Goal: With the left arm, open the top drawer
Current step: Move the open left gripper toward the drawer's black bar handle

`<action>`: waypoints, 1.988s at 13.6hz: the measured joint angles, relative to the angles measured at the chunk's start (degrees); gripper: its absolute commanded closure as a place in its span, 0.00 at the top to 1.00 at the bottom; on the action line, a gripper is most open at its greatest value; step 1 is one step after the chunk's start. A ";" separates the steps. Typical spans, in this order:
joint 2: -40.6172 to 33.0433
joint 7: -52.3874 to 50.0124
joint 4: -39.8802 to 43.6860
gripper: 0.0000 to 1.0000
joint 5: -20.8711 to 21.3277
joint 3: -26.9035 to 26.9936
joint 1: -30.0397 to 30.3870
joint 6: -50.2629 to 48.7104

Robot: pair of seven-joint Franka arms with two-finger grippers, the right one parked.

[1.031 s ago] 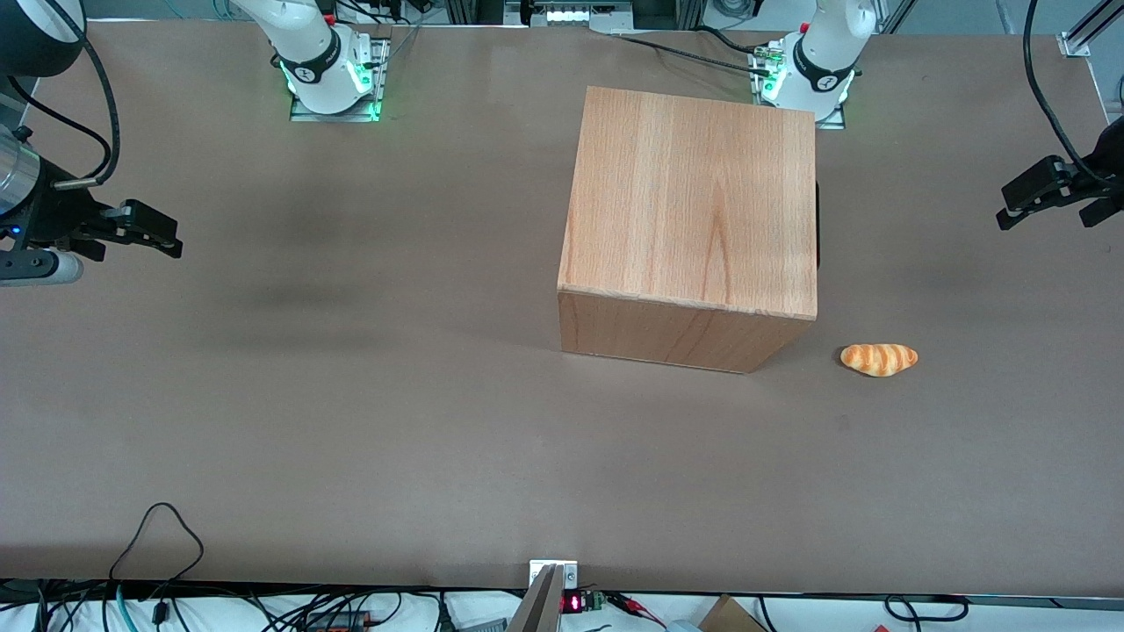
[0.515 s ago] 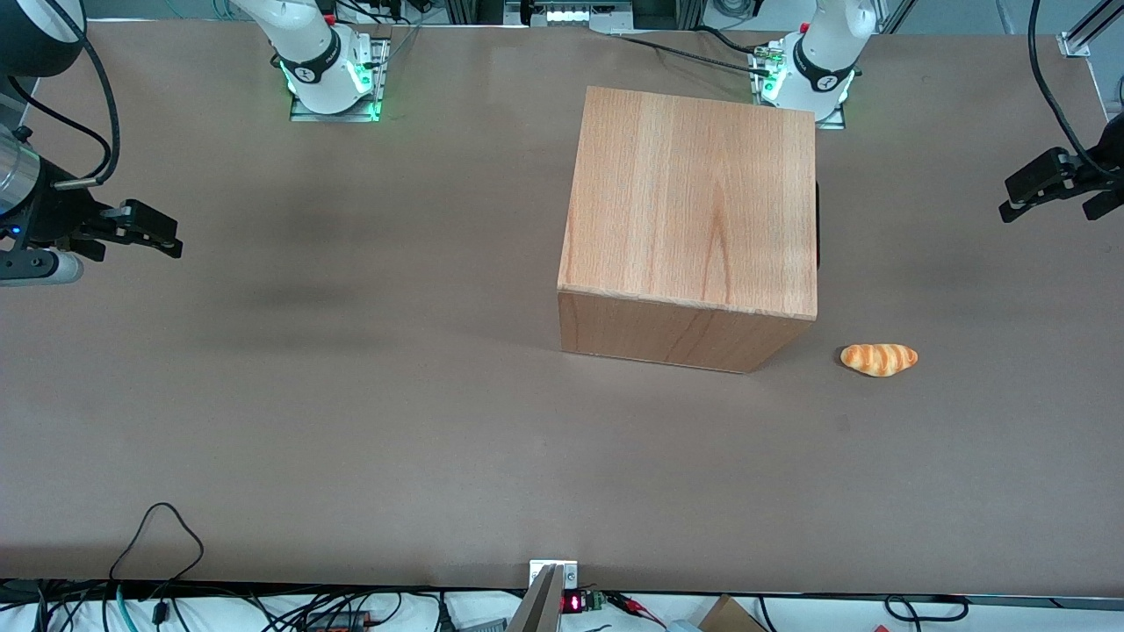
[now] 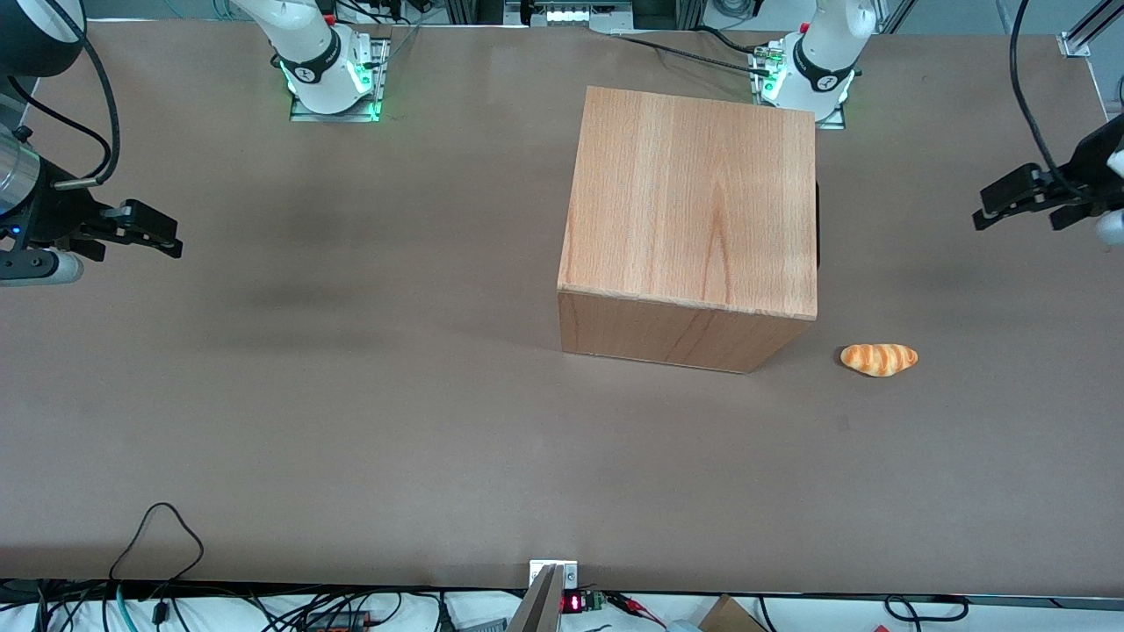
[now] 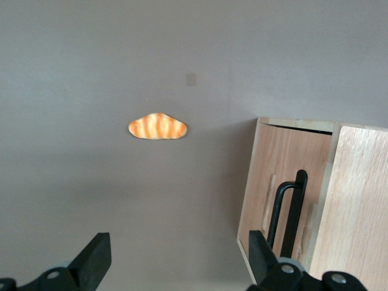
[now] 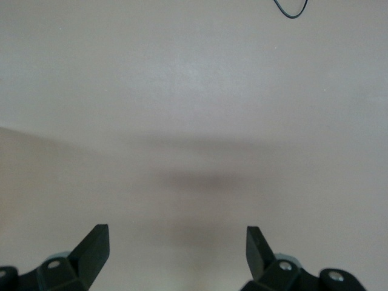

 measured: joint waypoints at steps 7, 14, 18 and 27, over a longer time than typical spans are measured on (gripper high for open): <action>1.86 0.23 -5.26 1.00 -4.73 -0.58 -0.28 0.90; 2.05 0.39 -14.20 1.00 -6.44 -3.71 -0.63 7.47; 2.07 0.51 -17.84 1.00 -8.11 -4.95 -0.66 10.45; 2.22 1.01 -21.41 1.00 -8.62 -6.57 -0.70 12.88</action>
